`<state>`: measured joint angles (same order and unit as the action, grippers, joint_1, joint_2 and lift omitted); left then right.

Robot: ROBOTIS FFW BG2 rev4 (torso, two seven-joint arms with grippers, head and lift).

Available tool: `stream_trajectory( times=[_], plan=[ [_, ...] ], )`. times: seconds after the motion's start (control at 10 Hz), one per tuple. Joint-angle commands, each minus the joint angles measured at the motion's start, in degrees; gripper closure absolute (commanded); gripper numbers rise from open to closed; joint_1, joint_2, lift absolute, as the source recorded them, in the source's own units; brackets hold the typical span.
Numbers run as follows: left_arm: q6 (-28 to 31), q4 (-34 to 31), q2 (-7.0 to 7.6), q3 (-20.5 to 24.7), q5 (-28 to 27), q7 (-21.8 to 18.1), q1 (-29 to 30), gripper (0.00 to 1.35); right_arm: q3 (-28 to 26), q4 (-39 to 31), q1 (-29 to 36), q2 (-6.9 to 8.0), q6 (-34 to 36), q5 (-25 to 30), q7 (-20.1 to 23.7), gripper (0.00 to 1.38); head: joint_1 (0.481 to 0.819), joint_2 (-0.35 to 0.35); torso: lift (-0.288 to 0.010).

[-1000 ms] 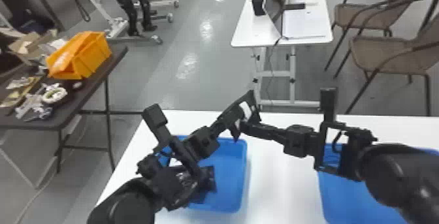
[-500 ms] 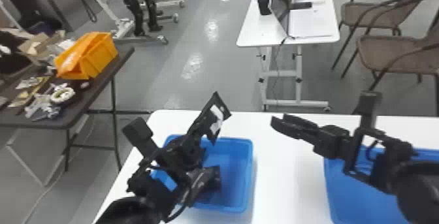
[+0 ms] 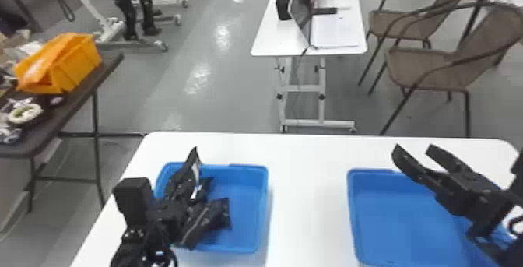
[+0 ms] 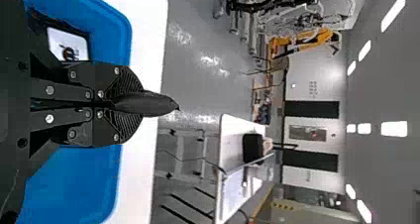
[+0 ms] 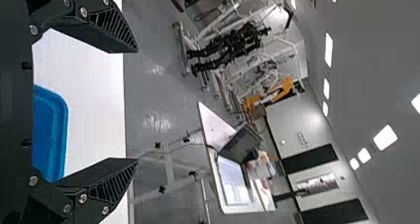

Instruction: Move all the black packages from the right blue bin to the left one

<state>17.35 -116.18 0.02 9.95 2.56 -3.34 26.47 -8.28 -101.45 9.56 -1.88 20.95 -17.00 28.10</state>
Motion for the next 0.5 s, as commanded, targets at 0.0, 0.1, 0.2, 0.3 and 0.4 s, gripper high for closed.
stream_trajectory(
  times=[0.0,0.1,0.2,0.3,0.4],
  plan=[
    [1.2,0.08,-0.17,-0.81,-2.56,0.0,1.39,1.19,-1.83,-3.66,2.75,0.12,-0.64,1.35,-1.56,0.25,0.695,0.149,-0.04],
    [-0.21,0.08,-0.17,-0.55,-0.37,-0.44,1.22,0.76,-2.45,-5.25,4.15,0.47,-1.43,3.2,-2.35,0.25,0.695,0.123,-0.04],
    [-5.48,0.08,-0.17,-1.25,0.86,-0.7,1.22,0.21,-2.89,-5.95,5.47,1.17,-2.4,3.99,-2.88,0.25,0.695,0.103,-0.04],
    [-10.49,-0.09,0.33,-2.57,2.89,-0.09,0.69,0.0,-3.41,-6.92,7.23,1.93,-3.28,4.43,-3.05,0.25,0.695,0.085,-0.04],
    [-15.06,-1.06,0.25,-3.89,3.76,0.88,0.43,0.08,-3.5,-8.76,9.6,1.93,-4.77,5.66,-3.84,0.25,0.695,0.068,-0.04]
  ],
)
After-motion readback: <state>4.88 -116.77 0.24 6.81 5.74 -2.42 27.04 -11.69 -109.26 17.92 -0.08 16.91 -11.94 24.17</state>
